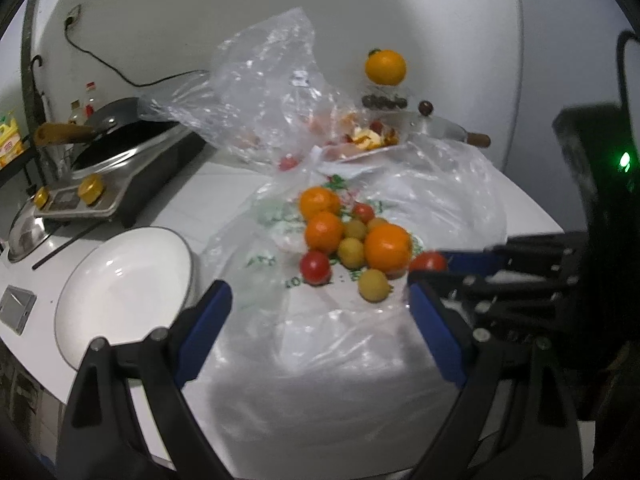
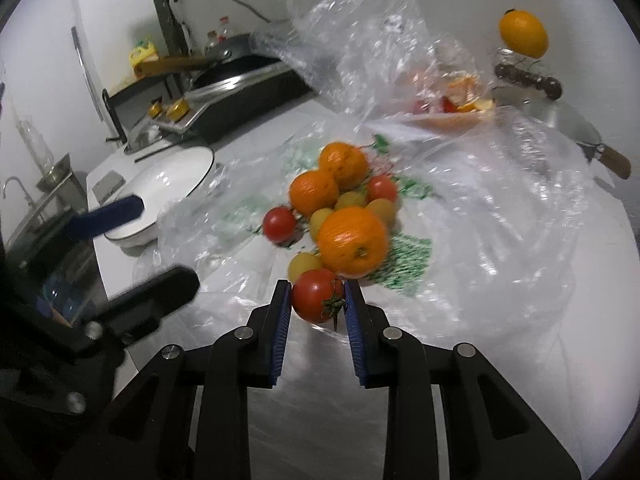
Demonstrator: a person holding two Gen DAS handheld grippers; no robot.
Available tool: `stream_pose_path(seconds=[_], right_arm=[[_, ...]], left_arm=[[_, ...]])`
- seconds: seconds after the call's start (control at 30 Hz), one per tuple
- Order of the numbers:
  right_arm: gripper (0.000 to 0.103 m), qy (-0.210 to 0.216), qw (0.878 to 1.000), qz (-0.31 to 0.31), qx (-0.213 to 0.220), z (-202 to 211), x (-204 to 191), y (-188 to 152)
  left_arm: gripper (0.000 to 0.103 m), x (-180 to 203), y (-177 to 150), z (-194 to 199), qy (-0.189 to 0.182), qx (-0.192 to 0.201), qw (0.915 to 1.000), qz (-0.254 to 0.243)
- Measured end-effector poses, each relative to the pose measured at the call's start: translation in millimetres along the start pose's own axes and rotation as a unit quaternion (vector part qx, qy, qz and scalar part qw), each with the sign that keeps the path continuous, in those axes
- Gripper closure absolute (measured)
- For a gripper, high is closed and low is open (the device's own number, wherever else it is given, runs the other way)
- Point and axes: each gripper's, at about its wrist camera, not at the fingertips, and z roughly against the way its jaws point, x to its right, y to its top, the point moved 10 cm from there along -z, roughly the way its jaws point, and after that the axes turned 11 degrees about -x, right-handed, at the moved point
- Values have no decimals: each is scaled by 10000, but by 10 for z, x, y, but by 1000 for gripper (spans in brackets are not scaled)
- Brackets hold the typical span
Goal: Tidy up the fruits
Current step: 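Move both grippers down toward the fruit pile on the plastic bag, then grasp a red cherry tomato with the right gripper while the left grasps a yellow cherry tomato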
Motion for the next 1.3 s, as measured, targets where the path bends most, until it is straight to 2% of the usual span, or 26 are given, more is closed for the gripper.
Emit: stream_pose_path(seconds=[0.17, 0.23, 0.47, 0.53, 0.8, 1.1, 1.3], right_arm=[[74, -72, 9995, -101, 295, 174, 210, 50], [74, -137, 9990, -105, 406, 232, 282, 79], [74, -164, 9985, -172, 494, 285, 479, 95], [74, -141, 9984, -210, 503, 285, 530, 83], [74, -115, 9978, -251, 600, 287, 624, 85], [74, -174, 9973, -285, 655, 321, 625, 84], [74, -226, 9971, -212, 695, 386, 537, 107]], left_arm=[[15, 155, 34, -136, -65, -173, 9997, -129], [27, 207, 39, -220, -99, -292, 9994, -169], [45, 379, 10, -507, -188, -667, 9971, -312], [55, 413, -2, -592, -225, -783, 9961, -329], [71, 467, -15, -735, -255, -956, 9941, -439], [71, 456, -5, -727, -376, -967, 9937, -429], [71, 417, 29, -573, -420, -806, 9951, -391]])
